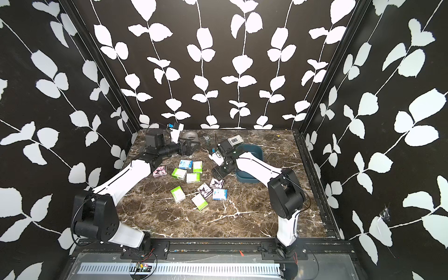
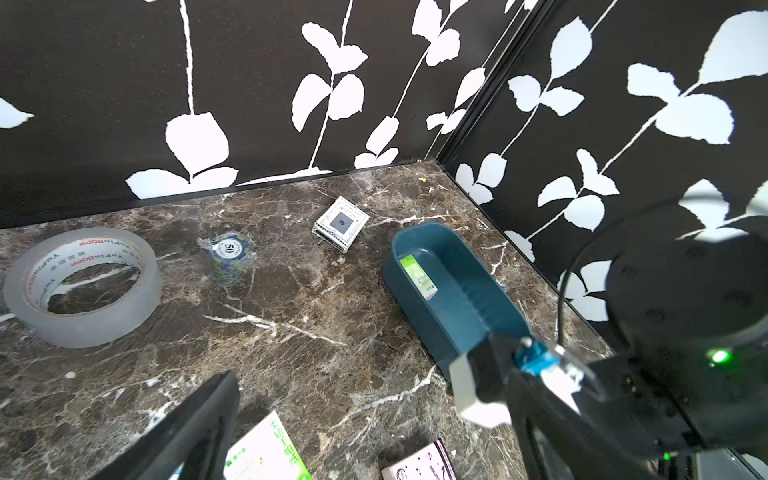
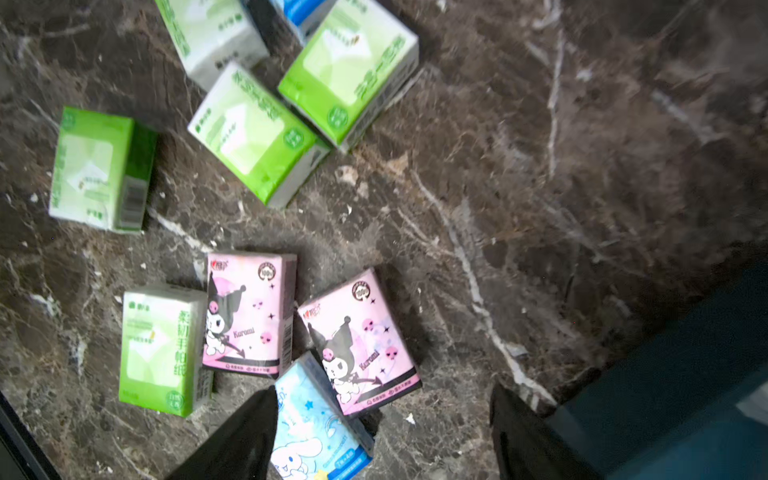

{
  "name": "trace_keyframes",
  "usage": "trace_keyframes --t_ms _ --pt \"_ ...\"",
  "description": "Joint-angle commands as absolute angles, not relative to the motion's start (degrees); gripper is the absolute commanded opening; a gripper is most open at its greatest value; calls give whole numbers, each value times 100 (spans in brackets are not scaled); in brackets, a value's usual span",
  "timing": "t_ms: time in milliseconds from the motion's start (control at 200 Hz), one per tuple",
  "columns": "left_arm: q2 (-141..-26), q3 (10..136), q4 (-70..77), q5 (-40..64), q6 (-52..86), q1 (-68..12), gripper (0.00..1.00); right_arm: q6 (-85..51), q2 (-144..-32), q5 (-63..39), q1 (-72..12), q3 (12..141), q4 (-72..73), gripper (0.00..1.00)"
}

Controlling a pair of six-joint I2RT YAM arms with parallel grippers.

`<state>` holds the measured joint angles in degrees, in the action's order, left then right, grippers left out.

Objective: Put the pocket tissues into the storage box
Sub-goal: Pick up the pocket tissues from the center of the board.

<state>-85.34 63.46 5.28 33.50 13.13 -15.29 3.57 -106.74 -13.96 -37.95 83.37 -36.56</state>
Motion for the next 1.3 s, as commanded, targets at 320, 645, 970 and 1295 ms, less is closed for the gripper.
trace_keyframes --t_ms 320,645,970,1295 --pt "-8444 6468 488 3196 1265 -1538 99 545 -11026 -1602 -4053 7907 -3352 81" --pt "-8378 6537 216 3094 1006 -1538 99 817 -11511 -1260 -4078 8448 -3554 80" --pt "-8332 6469 167 3040 904 -1538 99 807 -11678 -1201 -4080 8541 -3561 80" --pt "-8308 6442 123 3012 844 -1531 99 855 -11934 -1214 -4123 8801 -3632 76"
